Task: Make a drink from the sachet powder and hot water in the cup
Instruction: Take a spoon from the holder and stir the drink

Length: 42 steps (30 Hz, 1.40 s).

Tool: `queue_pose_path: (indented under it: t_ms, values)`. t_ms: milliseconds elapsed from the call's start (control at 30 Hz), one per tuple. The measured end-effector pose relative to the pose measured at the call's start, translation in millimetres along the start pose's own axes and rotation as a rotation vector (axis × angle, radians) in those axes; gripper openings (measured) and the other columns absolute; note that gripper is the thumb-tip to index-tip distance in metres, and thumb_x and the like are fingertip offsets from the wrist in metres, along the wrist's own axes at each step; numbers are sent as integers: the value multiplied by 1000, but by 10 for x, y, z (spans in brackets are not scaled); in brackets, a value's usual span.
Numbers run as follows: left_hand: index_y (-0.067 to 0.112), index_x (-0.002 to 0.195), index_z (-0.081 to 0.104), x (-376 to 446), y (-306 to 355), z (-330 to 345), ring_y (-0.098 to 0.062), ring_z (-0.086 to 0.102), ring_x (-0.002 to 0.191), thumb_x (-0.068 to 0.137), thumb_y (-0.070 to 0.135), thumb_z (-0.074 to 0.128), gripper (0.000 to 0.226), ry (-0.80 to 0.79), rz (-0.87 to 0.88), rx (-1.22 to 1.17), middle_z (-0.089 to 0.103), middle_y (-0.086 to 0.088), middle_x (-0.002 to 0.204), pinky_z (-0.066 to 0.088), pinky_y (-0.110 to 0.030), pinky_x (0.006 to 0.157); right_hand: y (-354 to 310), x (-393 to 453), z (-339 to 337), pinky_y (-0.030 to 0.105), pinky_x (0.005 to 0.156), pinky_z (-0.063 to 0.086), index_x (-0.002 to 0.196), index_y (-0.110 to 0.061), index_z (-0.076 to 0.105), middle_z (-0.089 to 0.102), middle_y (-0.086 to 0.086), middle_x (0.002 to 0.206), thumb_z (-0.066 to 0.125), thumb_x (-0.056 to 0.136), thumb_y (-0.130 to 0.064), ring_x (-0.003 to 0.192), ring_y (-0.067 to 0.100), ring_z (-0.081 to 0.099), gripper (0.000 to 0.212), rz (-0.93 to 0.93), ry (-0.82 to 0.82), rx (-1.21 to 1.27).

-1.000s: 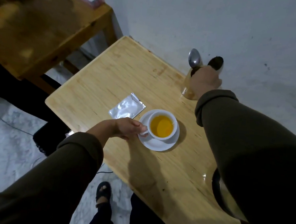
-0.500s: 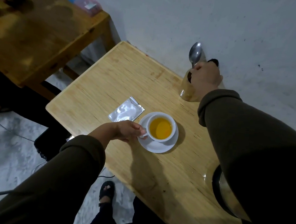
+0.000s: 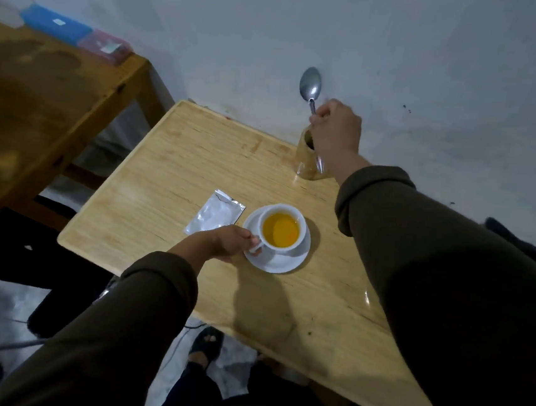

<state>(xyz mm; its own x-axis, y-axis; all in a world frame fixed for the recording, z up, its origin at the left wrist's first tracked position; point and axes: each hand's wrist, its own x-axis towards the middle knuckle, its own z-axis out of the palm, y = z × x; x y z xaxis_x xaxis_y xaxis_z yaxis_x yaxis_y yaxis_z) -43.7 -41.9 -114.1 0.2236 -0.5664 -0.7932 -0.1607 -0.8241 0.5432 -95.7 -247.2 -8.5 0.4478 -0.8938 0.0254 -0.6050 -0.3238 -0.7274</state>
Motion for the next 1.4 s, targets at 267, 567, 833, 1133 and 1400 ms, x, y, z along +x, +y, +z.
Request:
queue_pose_path:
  t_ms: [267,567,833,1133,1400]
  values:
    - [-2,123,57,-111,74,-8,-34,52,124,100,32,38,45,48,190,312,56,-19,133,44,-38,100,65,-890,-26,28,76,50,81,-17,69,68,9,90,56,84,-2,84,20,62,20,335,-51,344]
    - [8,125,60,-187,-11,17,-29,50,126,100,36,34,46,112,299,444,57,-11,135,38,-39,108,123,-1573,-23,22,62,46,76,-15,65,65,4,72,59,86,2,65,13,57,20,461,-31,608]
    - [7,125,60,-144,-72,-8,-33,52,122,98,43,37,51,119,294,389,59,-16,131,42,-40,105,189,-1726,122,33,85,54,101,-2,66,73,9,84,54,93,-22,69,15,68,25,422,38,309]
    - [8,120,63,-108,-94,-21,-31,54,120,97,43,39,49,110,280,337,62,-15,127,42,-39,104,234,-1733,241,41,88,54,94,-5,70,73,17,89,59,90,-28,87,29,69,25,333,39,49]
    - [9,117,63,-120,-103,-1,-31,56,116,96,44,40,47,120,255,298,62,-15,125,43,-36,98,293,-1664,291,29,76,49,98,-9,66,69,10,87,50,95,-29,84,23,62,26,274,28,-34]
